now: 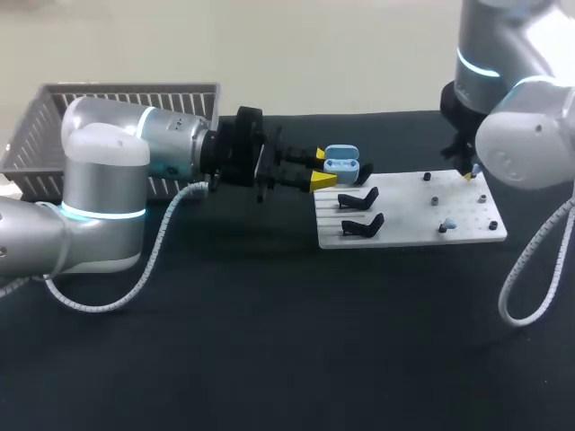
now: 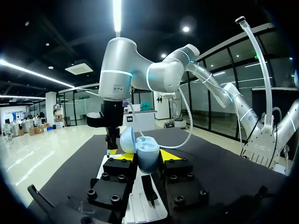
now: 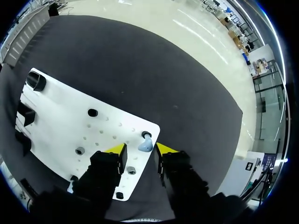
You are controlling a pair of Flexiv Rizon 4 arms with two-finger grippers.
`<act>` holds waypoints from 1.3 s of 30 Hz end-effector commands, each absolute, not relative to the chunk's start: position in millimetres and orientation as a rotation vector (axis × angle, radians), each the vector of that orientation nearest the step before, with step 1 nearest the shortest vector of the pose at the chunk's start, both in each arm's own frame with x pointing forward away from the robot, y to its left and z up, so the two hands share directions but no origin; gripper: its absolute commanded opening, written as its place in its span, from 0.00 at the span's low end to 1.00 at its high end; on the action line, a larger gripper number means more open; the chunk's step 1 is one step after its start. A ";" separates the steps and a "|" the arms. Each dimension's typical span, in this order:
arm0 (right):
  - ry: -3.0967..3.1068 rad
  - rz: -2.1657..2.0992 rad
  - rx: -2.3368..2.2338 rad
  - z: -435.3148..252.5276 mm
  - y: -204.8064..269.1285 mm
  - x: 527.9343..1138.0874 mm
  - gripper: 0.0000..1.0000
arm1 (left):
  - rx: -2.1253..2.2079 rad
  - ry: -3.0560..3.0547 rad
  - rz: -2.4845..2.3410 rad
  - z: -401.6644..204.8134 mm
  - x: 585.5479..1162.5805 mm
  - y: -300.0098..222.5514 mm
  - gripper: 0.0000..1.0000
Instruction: Pick up each earbud case from the left stands, insert the matching earbuds, close the lid, and place the case in the box.
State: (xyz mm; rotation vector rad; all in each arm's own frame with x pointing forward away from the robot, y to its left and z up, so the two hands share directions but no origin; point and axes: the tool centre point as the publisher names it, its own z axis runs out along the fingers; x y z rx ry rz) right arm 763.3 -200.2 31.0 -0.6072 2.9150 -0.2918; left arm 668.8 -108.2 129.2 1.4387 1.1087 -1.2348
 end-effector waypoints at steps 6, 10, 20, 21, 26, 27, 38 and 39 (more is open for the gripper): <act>2.919 -0.285 -0.597 27.8 -203.9 769.5 0.34 | 1.437 1.106 -1.233 128.4 668.7 -108.1 0.00; 2.920 -0.284 -0.599 26.7 -204.5 770.3 0.31 | 1.437 1.106 -1.233 128.4 668.7 -108.1 0.00; 2.925 -0.287 -0.599 24.3 -205.0 771.3 0.25 | 1.437 1.106 -1.233 128.4 668.7 -108.1 0.00; 2.926 -0.287 -0.599 24.0 -205.0 771.4 0.25 | 1.437 1.106 -1.233 128.4 668.7 -108.1 0.00; 2.930 -0.291 -0.595 22.8 -205.0 771.7 0.24 | 1.437 1.106 -1.233 128.4 668.7 -108.1 0.00; 2.931 -0.292 -0.593 22.7 -205.0 771.8 0.24 | 1.437 1.106 -1.233 128.4 668.7 -108.1 0.00; 2.920 -0.322 -0.583 34.7 -203.5 764.6 0.00 | 1.437 1.106 -1.233 128.4 668.7 -108.1 0.00; 2.916 -0.332 -0.580 38.0 -203.4 762.6 0.00 | 1.437 1.106 -1.233 128.4 668.7 -108.1 0.00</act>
